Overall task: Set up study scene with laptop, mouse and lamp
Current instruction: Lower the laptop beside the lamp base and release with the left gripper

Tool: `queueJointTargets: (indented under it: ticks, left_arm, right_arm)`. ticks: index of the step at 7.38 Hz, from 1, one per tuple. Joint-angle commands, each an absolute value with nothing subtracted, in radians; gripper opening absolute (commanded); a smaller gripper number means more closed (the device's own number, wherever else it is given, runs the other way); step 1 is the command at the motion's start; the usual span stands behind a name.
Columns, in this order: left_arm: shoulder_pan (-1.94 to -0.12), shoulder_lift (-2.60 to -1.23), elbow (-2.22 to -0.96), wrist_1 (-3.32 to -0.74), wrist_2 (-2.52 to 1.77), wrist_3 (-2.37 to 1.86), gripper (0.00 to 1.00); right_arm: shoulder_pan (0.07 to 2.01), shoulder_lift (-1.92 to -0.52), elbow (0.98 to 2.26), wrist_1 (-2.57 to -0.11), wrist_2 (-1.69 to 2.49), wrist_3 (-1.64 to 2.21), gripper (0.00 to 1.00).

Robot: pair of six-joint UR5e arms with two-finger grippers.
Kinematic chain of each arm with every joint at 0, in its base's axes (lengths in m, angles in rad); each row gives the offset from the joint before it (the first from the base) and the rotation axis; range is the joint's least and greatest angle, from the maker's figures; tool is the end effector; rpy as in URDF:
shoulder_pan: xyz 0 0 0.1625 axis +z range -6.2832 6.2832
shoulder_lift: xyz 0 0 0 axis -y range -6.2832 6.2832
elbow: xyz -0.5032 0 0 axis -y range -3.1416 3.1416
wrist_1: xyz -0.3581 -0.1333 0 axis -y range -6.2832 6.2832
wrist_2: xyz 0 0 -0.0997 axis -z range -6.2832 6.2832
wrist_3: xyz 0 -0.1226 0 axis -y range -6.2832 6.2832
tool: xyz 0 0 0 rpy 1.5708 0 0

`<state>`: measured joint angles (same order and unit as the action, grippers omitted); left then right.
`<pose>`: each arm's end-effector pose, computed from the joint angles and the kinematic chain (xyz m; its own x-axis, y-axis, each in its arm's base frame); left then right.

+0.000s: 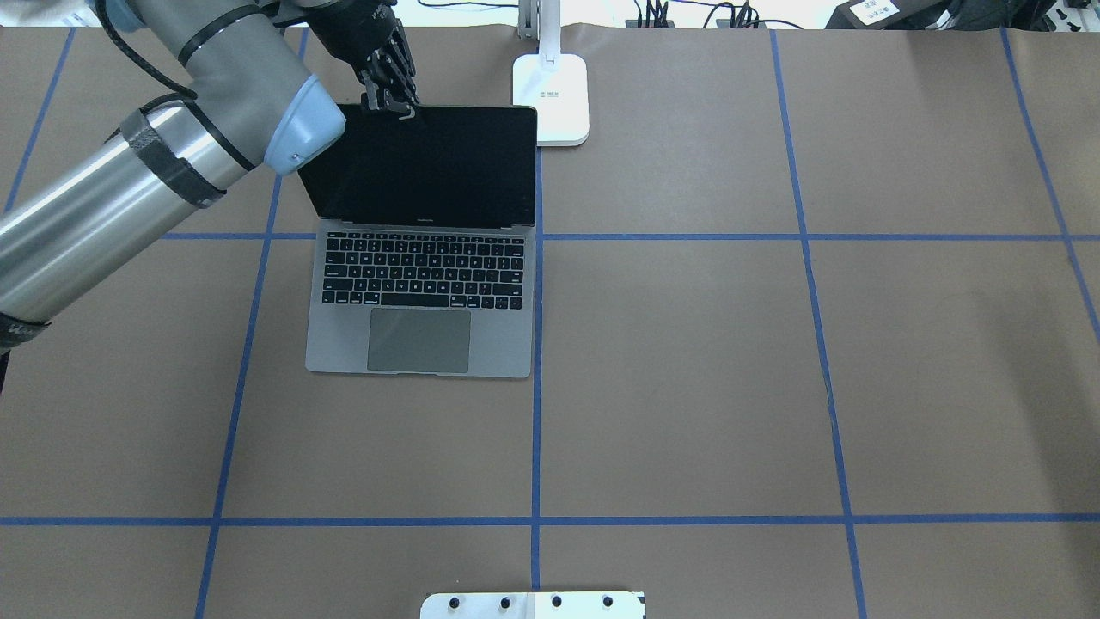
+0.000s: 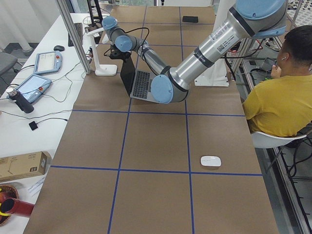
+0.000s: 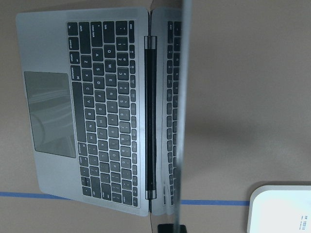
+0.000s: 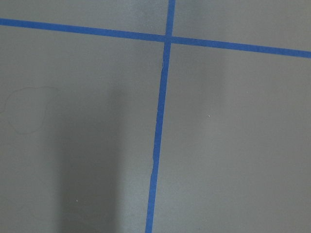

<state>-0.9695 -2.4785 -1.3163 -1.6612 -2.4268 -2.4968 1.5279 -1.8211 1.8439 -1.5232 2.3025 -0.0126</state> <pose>0.4239 -0.6899 0.2463 0.0494 -0.9981 0.0374 0.4838 -0.0088 -0.8751 0.0368 -0.3411 0.7258 0.7407 -0.0914 0.6655 0.0521 0.9955 0.0787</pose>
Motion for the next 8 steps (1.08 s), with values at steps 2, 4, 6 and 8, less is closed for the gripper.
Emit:
queueJointTargets:
  ticks: [2,4,6,8]
  left_arm:
    - [-0.969,-2.488,-1.247,-1.715,-2.427,-2.497,0.12]
    - [-0.971,-2.485,-1.249,-1.724,-2.427,-2.493,0.63]
    - [-0.971,-2.482,-1.255,-1.741,-2.427,-2.488,1.0]
    - [-0.998,-2.459,-1.319,-1.74,-2.433,-2.48,1.0]
  right_arm:
    - [1.528,-1.821,1.844,-1.523,2.303,-0.012,1.0]
    - [1.528,-1.822,1.844,-1.523,2.303,-0.012,1.0]
    - [1.528,-1.821,1.844,-1.523,2.303,-0.012,1.0]
    - [1.528,-1.821,1.844,-1.522,2.301,-0.014,1.0]
